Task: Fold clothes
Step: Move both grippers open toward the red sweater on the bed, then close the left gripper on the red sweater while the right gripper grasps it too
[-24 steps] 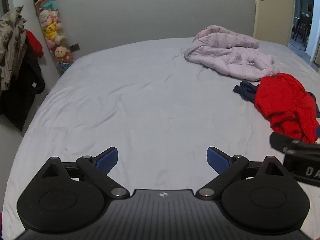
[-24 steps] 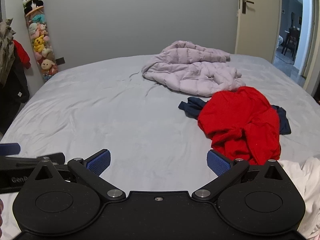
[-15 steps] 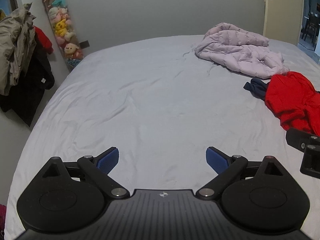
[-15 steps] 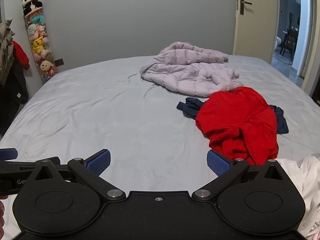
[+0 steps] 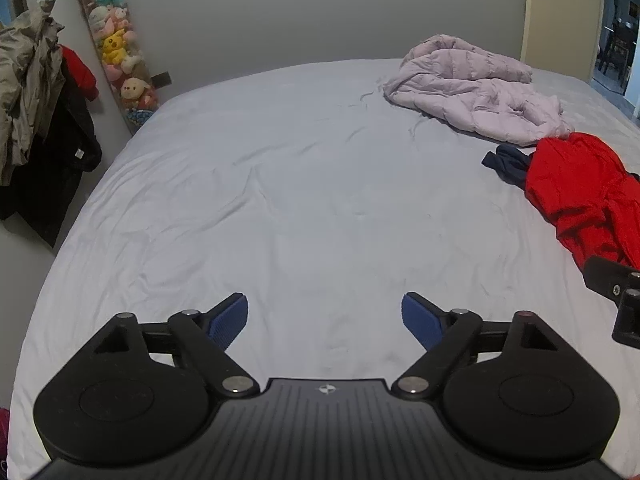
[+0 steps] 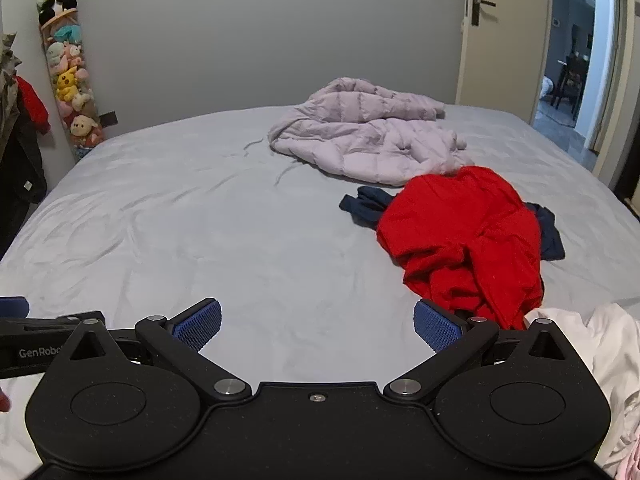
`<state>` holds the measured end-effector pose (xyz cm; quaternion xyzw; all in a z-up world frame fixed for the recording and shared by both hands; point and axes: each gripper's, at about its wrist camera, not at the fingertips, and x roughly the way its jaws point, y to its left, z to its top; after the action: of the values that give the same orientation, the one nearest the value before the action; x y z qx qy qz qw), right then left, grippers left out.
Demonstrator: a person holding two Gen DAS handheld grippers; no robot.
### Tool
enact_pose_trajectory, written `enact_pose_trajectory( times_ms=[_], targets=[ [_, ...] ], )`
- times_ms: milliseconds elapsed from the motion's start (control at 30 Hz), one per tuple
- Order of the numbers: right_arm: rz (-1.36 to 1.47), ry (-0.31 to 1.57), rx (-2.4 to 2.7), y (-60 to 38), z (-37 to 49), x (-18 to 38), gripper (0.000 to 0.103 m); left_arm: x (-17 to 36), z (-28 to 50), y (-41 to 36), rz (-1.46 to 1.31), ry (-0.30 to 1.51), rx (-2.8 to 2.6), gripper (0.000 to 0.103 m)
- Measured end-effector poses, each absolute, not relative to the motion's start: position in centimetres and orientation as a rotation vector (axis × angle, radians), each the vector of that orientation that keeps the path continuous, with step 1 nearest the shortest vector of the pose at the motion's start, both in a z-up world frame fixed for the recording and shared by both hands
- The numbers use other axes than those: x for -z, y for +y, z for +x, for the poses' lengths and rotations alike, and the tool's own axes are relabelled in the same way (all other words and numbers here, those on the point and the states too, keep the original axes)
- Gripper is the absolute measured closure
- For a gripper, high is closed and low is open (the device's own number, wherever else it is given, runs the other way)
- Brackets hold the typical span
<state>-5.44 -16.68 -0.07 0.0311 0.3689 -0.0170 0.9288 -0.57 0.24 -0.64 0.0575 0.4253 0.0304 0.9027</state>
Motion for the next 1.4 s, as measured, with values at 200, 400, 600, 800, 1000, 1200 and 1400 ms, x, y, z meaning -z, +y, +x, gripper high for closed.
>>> enact_pose_trajectory(
  times_ms=[200, 400, 600, 800, 1000, 1200, 1400],
  targets=[
    [0.067, 0.774, 0.042, -16.9, -5.4, 0.7, 0.000, 0.8, -0.8, 0.3, 0.105, 0.865, -0.034, 0.020],
    [0.072, 0.789, 0.044, -17.0, -5.3, 1.2, 0.001, 0.7, -0.9, 0.3, 0.097, 0.848, -0.012, 0.020],
    [0.078, 0.801, 0.045, -17.3, -5.2, 1.5, 0.001, 0.6, -0.6, -0.1, 0.103, 0.856, -0.007, 0.020],
    [0.081, 0.812, 0.052, -17.7, -5.0, 1.7, 0.001, 0.7, -0.4, -0.3, 0.107, 0.864, 0.011, 0.020],
    [0.093, 0.827, 0.070, -19.1, -4.5, 1.9, 0.001, 0.7, 0.2, -1.3, 0.124, 0.867, 0.035, 0.020],
    [0.100, 0.845, 0.100, -21.5, -3.9, 1.8, 0.004, 0.6, 1.2, -3.0, 0.131, 0.870, 0.093, 0.020],
    [0.105, 0.856, 0.153, -25.9, -2.7, 1.0, 0.007, 0.4, 2.8, -6.1, 0.152, 0.860, 0.166, 0.020]
  ],
)
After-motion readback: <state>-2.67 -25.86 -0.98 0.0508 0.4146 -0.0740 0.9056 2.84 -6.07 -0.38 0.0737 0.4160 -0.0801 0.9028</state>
